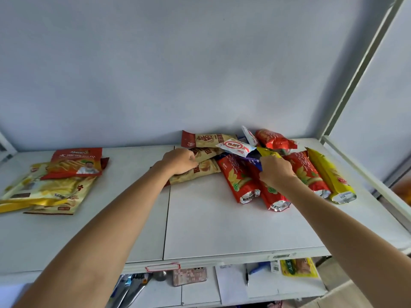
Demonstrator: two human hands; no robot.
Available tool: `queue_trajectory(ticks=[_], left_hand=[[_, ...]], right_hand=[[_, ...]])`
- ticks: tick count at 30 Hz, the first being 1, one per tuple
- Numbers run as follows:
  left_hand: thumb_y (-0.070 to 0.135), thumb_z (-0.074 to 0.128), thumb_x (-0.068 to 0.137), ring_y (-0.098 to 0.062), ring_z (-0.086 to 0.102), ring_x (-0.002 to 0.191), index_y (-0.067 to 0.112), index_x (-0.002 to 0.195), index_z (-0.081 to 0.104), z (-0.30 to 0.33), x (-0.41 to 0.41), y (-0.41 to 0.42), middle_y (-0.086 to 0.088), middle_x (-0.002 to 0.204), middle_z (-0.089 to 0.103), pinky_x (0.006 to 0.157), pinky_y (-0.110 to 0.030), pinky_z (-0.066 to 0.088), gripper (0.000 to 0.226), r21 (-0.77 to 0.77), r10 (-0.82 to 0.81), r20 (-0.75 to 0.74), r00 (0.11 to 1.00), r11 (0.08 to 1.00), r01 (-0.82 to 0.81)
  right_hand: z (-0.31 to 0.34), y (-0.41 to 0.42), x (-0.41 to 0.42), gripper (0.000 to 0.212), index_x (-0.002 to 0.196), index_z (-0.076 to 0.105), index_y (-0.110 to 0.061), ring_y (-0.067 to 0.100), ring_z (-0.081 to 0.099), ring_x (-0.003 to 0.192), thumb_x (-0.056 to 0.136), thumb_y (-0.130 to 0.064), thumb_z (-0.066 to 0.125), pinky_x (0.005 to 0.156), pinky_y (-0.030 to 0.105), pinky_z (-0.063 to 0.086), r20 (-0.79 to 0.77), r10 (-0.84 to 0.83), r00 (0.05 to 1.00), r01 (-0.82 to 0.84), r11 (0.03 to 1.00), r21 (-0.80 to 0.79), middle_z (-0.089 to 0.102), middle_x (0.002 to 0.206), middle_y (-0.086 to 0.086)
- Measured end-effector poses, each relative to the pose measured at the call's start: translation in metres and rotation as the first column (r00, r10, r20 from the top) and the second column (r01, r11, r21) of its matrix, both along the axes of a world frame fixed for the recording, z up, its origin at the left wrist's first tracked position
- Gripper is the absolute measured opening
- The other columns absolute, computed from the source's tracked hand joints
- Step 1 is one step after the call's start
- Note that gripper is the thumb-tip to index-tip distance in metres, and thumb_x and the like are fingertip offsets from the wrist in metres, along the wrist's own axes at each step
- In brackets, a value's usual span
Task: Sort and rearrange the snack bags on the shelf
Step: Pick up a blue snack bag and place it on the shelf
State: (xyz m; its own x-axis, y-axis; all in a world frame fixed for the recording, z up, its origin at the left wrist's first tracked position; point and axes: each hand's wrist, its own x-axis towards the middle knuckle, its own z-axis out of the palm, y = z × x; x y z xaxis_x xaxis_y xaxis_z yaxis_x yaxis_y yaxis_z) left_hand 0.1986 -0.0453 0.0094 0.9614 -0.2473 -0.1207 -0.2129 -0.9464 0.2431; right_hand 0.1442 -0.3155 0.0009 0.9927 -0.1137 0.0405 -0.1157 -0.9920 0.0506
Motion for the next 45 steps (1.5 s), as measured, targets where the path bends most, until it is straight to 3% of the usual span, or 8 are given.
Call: queue_trajectory(ticks=[4, 8, 15, 21, 24, 27, 32, 45], left_hand=[[0.035, 0.044, 0.090, -0.019, 0.055, 0.078, 0.019, 0.085, 0.062, 0.002, 0.001, -0.001, -0.001, 0.086, 0.058, 0.071, -0.033, 0.047, 0.024, -0.121, 0.006, -0.015, 1.000, 0.993, -0.008], [0.041, 0.045, 0.096, -0.016, 0.052, 0.087, 0.023, 0.095, 0.056, 0.016, -0.001, -0.001, 0.002, 0.094, 0.054, 0.070, -0.027, 0.041, 0.021, -0.422, -0.006, -0.043, 0.999, 0.907, -0.013], [0.060, 0.043, 0.092, -0.023, 0.065, 0.105, 0.019, 0.118, 0.055, 0.034, -0.009, -0.015, -0.006, 0.119, 0.066, 0.092, -0.041, 0.051, 0.050, -0.856, -0.074, -0.209, 0.975, 0.495, -0.146], [0.040, 0.056, 0.093, -0.016, 0.070, 0.086, 0.015, 0.102, 0.063, 0.038, -0.023, -0.026, -0.002, 0.095, 0.073, 0.071, -0.030, 0.056, 0.027, -0.939, -0.208, -0.330, 0.921, 0.176, -0.297], [0.030, 0.059, 0.093, -0.016, 0.067, 0.083, 0.017, 0.095, 0.064, 0.039, -0.025, -0.034, -0.001, 0.092, 0.071, 0.070, -0.031, 0.055, 0.014, -0.938, -0.089, -0.299, 0.950, 0.211, -0.275], [0.028, 0.059, 0.094, -0.020, 0.066, 0.084, 0.014, 0.090, 0.064, 0.039, -0.022, -0.048, -0.006, 0.096, 0.071, 0.076, -0.036, 0.053, 0.015, -0.944, 0.070, -0.221, 0.973, 0.236, -0.232], [0.031, 0.057, 0.095, -0.026, 0.067, 0.089, 0.005, 0.098, 0.062, 0.043, -0.026, -0.094, -0.011, 0.100, 0.070, 0.080, -0.040, 0.053, 0.027, -0.953, 0.274, -0.123, 0.954, 0.237, -0.191], [0.033, 0.054, 0.095, -0.028, 0.068, 0.094, 0.004, 0.105, 0.064, 0.066, -0.085, -0.251, -0.013, 0.107, 0.070, 0.083, -0.041, 0.057, 0.033, -0.912, 0.410, -0.012, 0.912, 0.370, -0.178]], right_hand=[[0.049, -0.008, 0.004, 0.009, 0.093, 0.060, -0.013, 0.024, 0.062, 0.070, 0.086, -0.011, 0.056, 0.056, 0.027, 0.047, -0.037, -0.017, 0.999, 0.033, 0.873, 0.487, 0.063, 0.080, 0.006], [0.085, -0.011, -0.012, 0.016, 0.100, 0.065, -0.016, 0.028, 0.068, 0.075, 0.085, -0.012, 0.064, 0.069, 0.032, 0.054, -0.084, -0.065, 0.994, 0.104, 0.478, 0.872, 0.070, 0.090, 0.010], [0.063, 0.002, -0.034, 0.031, 0.120, 0.056, -0.011, 0.036, 0.068, 0.103, 0.090, -0.014, 0.061, 0.086, 0.052, 0.055, -0.084, 0.071, 0.994, 0.094, -0.152, 0.984, 0.070, 0.115, 0.013], [0.036, 0.017, -0.043, 0.026, 0.118, 0.057, -0.008, 0.035, 0.070, 0.097, 0.092, -0.011, 0.059, 0.070, 0.044, 0.059, -0.121, 0.063, 0.991, 0.133, -0.261, 0.956, 0.070, 0.113, 0.016], [0.030, 0.021, -0.041, 0.048, 0.131, 0.049, -0.007, 0.030, 0.068, 0.096, 0.087, -0.009, 0.066, 0.070, 0.040, 0.057, -0.113, -0.065, 0.991, 0.103, -0.135, 0.985, 0.067, 0.114, 0.012], [0.023, 0.026, -0.036, 0.082, 0.143, 0.034, -0.018, 0.027, 0.055, 0.115, 0.075, -0.014, 0.080, 0.089, 0.045, 0.053, 0.015, -0.202, 0.979, 0.033, 0.234, 0.972, 0.045, 0.137, 0.010], [0.010, 0.039, -0.062, 0.084, 0.146, 0.028, -0.024, 0.024, 0.028, 0.135, 0.078, -0.034, 0.075, 0.107, 0.040, 0.038, 0.235, 0.048, 0.971, -0.192, 0.741, 0.643, 0.028, 0.146, 0.006], [0.002, -0.058, -0.071, 0.079, 0.144, 0.026, -0.013, 0.031, 0.036, 0.129, 0.083, -0.044, 0.064, 0.097, 0.044, 0.043, 0.291, -0.179, 0.940, -0.018, 0.823, 0.567, 0.033, 0.141, 0.013]])
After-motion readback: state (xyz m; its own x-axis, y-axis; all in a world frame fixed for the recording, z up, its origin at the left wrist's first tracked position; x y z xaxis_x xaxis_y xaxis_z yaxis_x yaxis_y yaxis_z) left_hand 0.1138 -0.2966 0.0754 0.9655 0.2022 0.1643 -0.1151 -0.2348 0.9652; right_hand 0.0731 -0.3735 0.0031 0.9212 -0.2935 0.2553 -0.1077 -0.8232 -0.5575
